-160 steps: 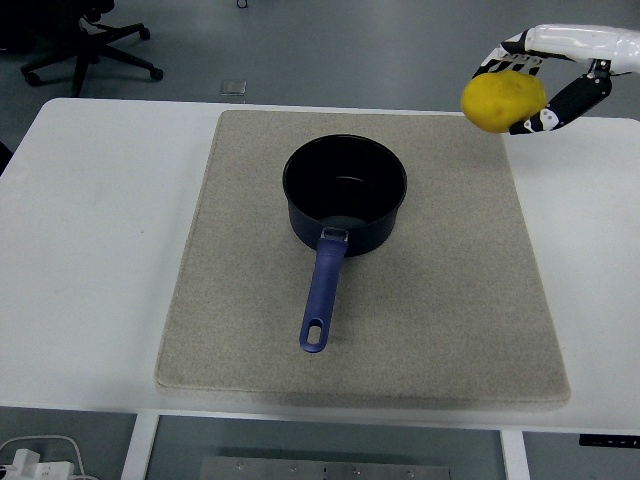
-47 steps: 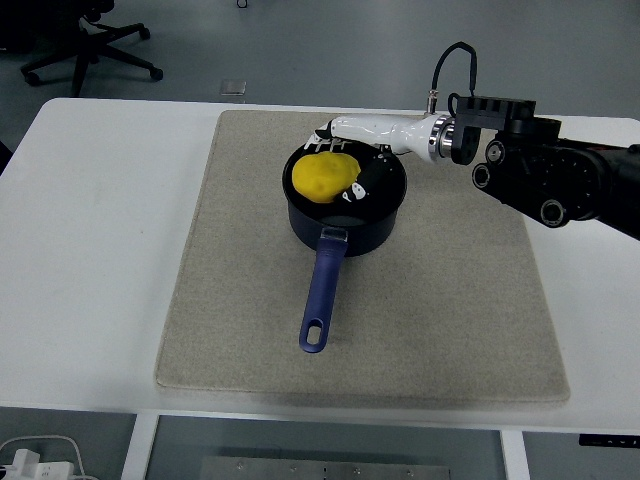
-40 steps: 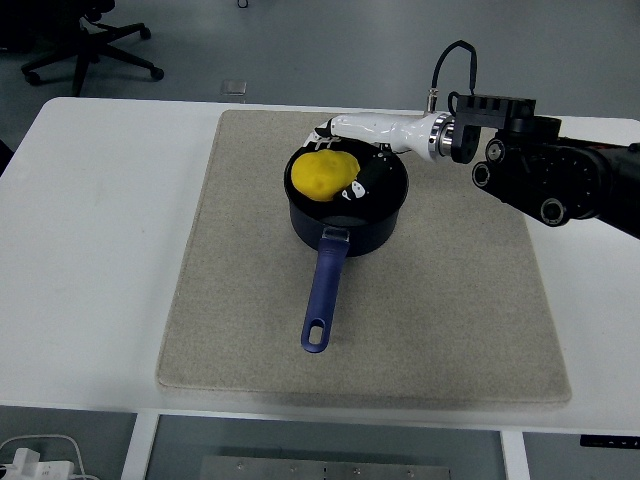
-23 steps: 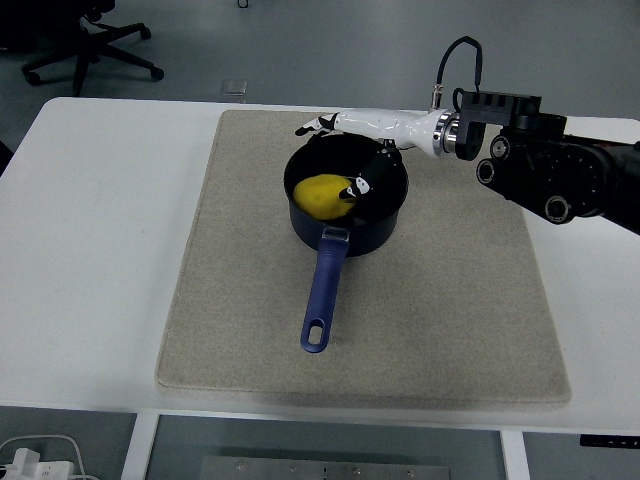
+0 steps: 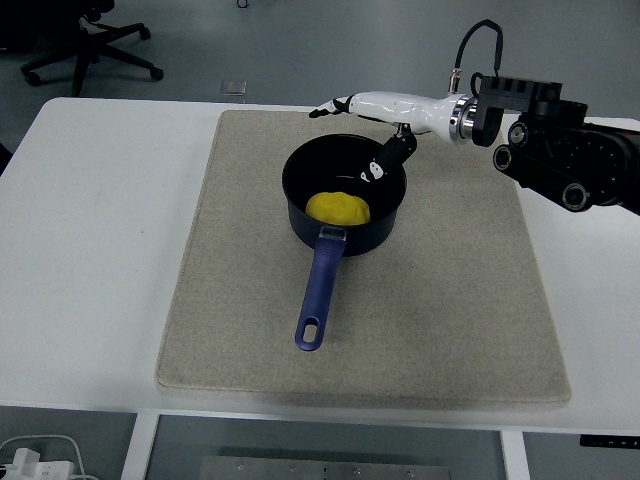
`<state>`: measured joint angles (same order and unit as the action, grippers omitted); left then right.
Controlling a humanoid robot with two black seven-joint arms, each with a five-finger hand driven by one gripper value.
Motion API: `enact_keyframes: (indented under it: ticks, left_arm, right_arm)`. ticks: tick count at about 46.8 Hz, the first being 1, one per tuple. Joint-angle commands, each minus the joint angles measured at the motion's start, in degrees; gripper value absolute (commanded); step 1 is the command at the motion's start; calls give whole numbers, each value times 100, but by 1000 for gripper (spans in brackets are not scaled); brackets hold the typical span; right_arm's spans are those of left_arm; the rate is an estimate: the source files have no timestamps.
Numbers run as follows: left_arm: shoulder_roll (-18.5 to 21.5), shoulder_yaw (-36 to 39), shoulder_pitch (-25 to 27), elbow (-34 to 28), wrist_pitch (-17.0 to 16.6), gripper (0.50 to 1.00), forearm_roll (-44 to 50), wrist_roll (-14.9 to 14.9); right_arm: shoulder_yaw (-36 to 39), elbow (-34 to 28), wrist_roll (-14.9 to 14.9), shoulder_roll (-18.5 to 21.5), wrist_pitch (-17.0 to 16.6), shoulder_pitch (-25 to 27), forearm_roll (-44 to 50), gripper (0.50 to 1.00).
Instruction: Put the potato in the blue pot
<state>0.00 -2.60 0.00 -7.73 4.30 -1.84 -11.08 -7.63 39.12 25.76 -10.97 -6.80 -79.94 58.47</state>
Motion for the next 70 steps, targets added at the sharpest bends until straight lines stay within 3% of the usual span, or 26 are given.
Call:
enact_keyframes:
  ticks: [1,13,31,49,70]
  left_arm:
    - [0,5,0,0,1,994,0,0]
    - [0,5,0,0,1,994,0,0]
    - [0,5,0,0,1,994,0,0]
    - [0,5,0,0,1,994,0,0]
    - [0,5,0,0,1,994,0,0]
  right_arm:
    - [217,-1,-1,-169,-84,-110,-46,930]
    - [516,-18,-1,-898,-611,-426,-1030,930]
    - [525,-80,-36,-1733,-673,-172,-3121,930]
    - [648,-958,-62,-1777,-673,434,-4713,930]
    - [1035,-1196,-177,-1663,-577,1577,-6391,930]
